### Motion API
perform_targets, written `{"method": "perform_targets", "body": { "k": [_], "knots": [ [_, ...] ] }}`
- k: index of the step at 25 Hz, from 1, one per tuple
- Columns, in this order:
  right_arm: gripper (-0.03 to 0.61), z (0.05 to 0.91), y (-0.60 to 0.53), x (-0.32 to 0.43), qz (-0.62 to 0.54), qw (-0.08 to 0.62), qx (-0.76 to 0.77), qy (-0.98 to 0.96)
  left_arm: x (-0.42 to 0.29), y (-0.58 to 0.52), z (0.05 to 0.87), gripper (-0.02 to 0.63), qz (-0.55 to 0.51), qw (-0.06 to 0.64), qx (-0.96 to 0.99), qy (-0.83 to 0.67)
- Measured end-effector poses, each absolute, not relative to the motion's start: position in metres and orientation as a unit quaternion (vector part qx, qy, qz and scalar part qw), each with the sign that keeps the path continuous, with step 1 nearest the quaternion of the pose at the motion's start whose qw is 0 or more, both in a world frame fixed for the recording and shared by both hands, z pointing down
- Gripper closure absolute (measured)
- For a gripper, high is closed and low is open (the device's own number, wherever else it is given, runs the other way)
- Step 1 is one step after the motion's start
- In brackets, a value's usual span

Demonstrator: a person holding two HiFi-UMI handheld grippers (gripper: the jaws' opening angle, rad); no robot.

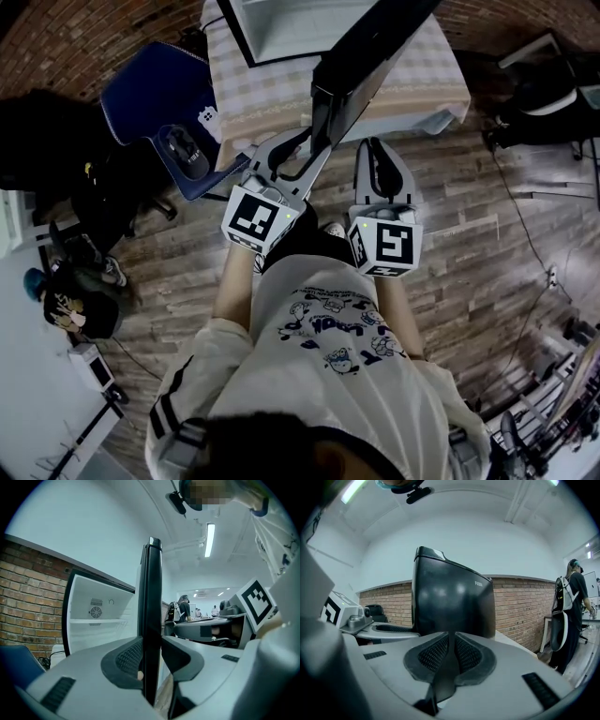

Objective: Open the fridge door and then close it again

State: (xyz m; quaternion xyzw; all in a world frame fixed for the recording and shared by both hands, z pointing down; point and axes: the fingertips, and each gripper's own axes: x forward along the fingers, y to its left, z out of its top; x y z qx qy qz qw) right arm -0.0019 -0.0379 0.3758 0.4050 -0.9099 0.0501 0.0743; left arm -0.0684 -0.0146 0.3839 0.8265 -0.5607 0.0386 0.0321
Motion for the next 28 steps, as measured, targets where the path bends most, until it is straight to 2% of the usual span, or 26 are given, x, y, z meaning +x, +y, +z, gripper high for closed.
{"method": "perform_targets", "body": {
  "k": [9, 23, 24, 26, 28],
  "knots": [
    [0.537, 0.375, -0.019, 0.055, 0.051, 0.073, 0.409, -0.908, 0.005, -0.008, 0.381, 0.492, 0.04, 0.022, 0.852, -0.521],
    [0.534, 0.364, -0.009, 0.135, 0.061, 0.03, 0.447, -0.892, 0.108, -0.011, 0.379, 0.505, 0.047, 0.011, 0.902, -0.429],
    [0.518, 0.364, -0.009, 0.141, 0.062, 0.029, 0.449, -0.891, 0.115, -0.012, 0.38, 0.505, 0.047, 0.01, 0.905, -0.423],
    [0.433, 0.364, -0.011, 0.152, 0.065, 0.025, 0.452, -0.89, 0.129, -0.015, 0.38, 0.505, 0.047, 0.009, 0.911, -0.411],
    [0.428, 0.364, -0.017, 0.163, 0.064, 0.025, 0.454, -0.888, 0.142, -0.018, 0.38, 0.505, 0.047, 0.008, 0.916, -0.398]
  ]
}}
